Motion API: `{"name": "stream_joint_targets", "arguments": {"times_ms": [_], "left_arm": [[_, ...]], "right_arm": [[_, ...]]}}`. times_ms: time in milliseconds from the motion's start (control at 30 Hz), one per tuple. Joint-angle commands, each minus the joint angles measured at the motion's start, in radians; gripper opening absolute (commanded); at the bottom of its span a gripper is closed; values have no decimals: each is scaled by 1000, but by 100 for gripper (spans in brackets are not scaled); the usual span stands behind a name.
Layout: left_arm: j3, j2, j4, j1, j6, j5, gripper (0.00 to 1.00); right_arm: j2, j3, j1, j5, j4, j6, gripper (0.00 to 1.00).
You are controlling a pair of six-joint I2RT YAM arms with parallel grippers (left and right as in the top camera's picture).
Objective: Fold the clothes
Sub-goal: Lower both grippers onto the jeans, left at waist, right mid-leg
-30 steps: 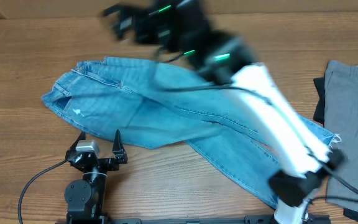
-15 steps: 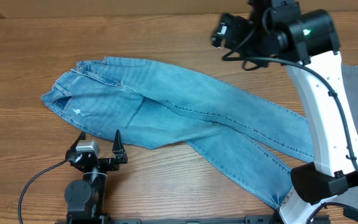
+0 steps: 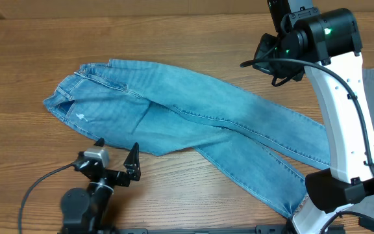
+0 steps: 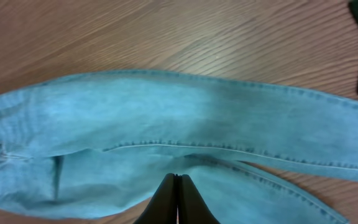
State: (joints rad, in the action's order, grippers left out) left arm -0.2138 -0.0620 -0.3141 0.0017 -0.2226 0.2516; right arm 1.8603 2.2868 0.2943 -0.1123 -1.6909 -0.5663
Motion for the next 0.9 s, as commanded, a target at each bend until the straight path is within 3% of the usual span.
{"name": "stream_joint_targets", "arguments": {"times_ms": [0, 133, 267, 367, 433, 533, 667, 700, 733, 767, 800, 833, 867], "left_arm": [[-288, -115, -103, -2, 45, 0, 100], [-618, -370, -338, -2, 151, 0, 100], [-1042, -728, -744, -2, 248, -38, 100], [-1375, -993, -1070, -2, 254, -139, 100], [-1565, -1143, -1208, -3, 241, -148, 100], [-1752, -1308, -1271, -2, 225, -106, 100], [-1811, -1440, -1242, -2, 222, -93, 100], [-1810, -1464, -1233, -2, 222, -93, 94], [-1810, -1492, -1229, -2, 222, -94, 53], [-1810, -1518, -1229, -2, 222, -95, 29], [-1810, -1543, -1230, -2, 222, -95, 11], [-1810, -1590, -1237, -2, 222, -99, 4], [-1810, -1615, -1239, -2, 215, -99, 4]], "right_arm": [[-3, 3, -3, -33, -3, 17, 4], [-3, -17, -3, -33, -2, 17, 4], [-3, -80, -3, -31, 7, 16, 4], [-3, -135, -3, -16, 21, 17, 4], [-3, -177, -3, -5, 35, 18, 4], [-3, -249, -1, 13, 68, 19, 4], [-3, -365, -1, 74, 144, 65, 4], [-3, -395, -1, 97, 167, 85, 4], [-3, -430, -1, 119, 197, 106, 4], [-3, -466, -1, 137, 229, 123, 4], [-3, -500, -1, 150, 262, 130, 4], [-3, -558, -1, 153, 322, 129, 4], [-3, -593, -1, 152, 359, 129, 4]]}}
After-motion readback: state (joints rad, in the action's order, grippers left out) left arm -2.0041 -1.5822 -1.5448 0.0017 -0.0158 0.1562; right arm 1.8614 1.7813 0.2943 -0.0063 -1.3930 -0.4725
